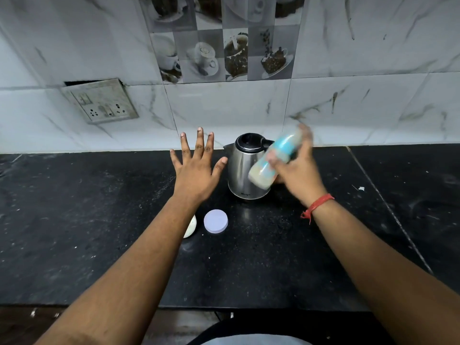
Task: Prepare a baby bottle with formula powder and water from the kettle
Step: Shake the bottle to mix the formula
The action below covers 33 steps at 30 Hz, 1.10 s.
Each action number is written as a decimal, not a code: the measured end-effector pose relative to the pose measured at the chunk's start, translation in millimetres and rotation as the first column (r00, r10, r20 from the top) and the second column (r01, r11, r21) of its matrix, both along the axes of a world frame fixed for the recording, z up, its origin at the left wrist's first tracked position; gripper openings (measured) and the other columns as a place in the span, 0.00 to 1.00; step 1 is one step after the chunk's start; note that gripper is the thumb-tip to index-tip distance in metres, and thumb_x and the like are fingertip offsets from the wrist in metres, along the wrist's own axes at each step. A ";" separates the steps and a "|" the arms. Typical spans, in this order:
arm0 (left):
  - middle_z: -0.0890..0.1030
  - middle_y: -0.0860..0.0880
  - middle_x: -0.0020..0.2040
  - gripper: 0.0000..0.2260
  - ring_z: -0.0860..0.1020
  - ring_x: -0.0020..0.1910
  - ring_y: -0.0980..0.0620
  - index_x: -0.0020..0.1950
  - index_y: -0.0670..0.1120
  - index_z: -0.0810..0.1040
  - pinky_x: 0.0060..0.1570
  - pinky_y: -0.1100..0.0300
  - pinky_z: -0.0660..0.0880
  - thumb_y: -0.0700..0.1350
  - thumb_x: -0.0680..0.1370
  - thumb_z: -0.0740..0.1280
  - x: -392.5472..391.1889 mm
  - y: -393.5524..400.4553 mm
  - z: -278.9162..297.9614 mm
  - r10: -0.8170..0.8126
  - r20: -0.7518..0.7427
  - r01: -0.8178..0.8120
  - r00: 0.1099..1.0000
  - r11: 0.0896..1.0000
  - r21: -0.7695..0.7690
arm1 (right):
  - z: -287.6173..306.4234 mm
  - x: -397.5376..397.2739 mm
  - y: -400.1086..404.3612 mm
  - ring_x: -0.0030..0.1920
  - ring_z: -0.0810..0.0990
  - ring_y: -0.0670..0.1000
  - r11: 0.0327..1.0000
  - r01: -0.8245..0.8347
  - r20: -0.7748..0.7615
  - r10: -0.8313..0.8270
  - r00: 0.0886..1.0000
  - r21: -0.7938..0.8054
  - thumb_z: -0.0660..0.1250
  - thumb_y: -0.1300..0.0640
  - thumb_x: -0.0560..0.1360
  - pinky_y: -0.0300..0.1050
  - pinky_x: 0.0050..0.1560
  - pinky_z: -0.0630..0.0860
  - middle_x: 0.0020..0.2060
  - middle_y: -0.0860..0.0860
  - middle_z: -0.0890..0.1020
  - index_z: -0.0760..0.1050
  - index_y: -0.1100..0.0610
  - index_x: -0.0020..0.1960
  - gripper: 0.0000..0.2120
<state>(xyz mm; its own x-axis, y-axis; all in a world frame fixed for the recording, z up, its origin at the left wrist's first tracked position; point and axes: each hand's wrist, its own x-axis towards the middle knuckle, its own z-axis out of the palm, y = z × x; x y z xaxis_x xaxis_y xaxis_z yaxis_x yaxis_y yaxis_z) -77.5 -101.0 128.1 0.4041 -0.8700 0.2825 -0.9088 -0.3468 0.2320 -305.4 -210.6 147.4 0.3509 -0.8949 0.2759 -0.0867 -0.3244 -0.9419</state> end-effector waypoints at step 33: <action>0.36 0.51 0.85 0.36 0.33 0.82 0.39 0.85 0.56 0.39 0.77 0.29 0.37 0.71 0.79 0.35 11.2 -3.5 -5.5 0.019 0.091 -0.022 0.996 0.999 0.028 | 3.0 14.7 8.8 0.52 0.84 0.47 0.978 0.172 0.155 -0.189 0.970 0.115 0.78 0.49 0.70 0.51 0.50 0.84 0.58 0.47 0.79 0.58 0.38 0.75 0.40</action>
<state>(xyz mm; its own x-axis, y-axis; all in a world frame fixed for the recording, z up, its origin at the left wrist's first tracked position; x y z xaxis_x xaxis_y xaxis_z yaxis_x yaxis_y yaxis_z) -66.3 -104.5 122.5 0.3955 -0.8701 0.2940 -0.9184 -0.3708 0.1382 -290.7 -201.8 150.4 0.1382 -0.9652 0.2222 0.0229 -0.2212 -0.9750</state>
